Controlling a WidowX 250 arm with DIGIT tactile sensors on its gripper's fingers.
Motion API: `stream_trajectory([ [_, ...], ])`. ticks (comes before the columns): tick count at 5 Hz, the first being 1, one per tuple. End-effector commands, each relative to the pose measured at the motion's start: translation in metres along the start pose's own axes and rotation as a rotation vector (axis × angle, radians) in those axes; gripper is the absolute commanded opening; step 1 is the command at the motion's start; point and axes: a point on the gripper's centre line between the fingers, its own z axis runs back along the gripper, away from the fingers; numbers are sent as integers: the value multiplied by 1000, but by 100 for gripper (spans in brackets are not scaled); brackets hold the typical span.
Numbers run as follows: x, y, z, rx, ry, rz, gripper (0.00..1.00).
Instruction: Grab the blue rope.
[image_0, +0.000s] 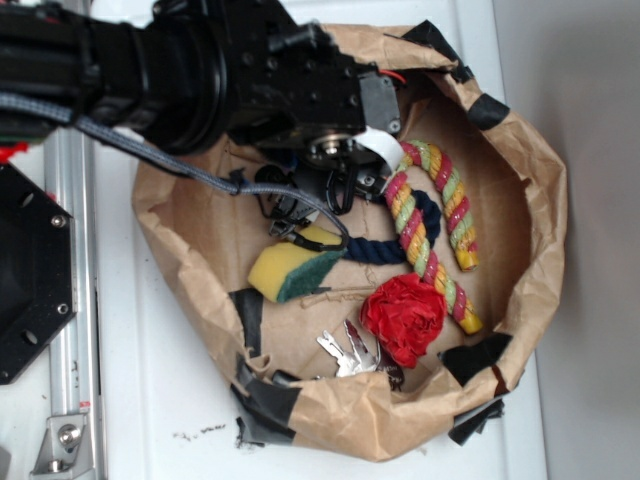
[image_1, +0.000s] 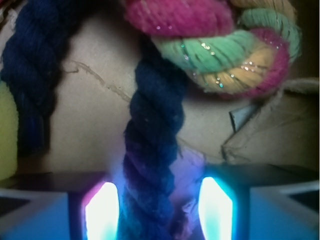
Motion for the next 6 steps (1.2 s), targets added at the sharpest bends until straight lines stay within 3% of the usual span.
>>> stream_trajectory([
  [1, -2, -5, -4, 29, -28, 87, 0],
  [3, -13, -6, 8, 125, -44, 308, 0],
  [4, -11, -5, 47, 211, -80, 387, 0],
  [5, 0, 2, 97, 207, -146, 512, 0],
  [6, 8, 12, 146, 169, -122, 636, 0],
])
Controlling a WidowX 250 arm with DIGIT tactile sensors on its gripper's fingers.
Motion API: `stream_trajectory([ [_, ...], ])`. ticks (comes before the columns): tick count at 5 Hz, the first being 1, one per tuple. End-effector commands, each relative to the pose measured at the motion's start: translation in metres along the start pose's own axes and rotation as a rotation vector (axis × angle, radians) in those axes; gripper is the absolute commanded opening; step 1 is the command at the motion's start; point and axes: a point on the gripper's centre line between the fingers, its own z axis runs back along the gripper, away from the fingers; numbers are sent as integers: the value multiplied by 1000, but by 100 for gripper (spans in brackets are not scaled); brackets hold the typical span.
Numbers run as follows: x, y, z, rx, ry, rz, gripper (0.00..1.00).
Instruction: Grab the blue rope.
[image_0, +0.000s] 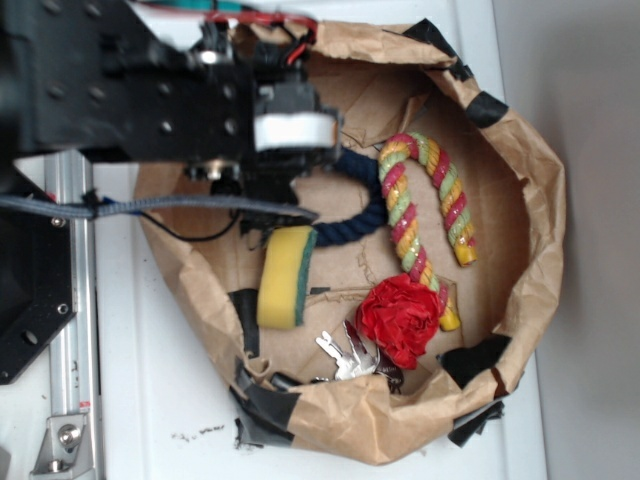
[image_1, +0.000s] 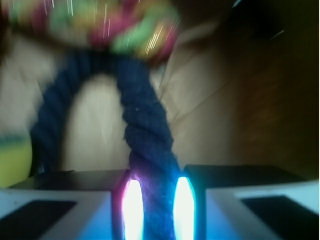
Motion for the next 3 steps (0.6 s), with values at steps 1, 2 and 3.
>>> stream_trajectory([
  [1, 39, 16, 95, -61, -23, 200, 0],
  [2, 36, 16, 96, -68, -51, 291, 0],
  [3, 38, 11, 97, -70, -67, 313, 0],
])
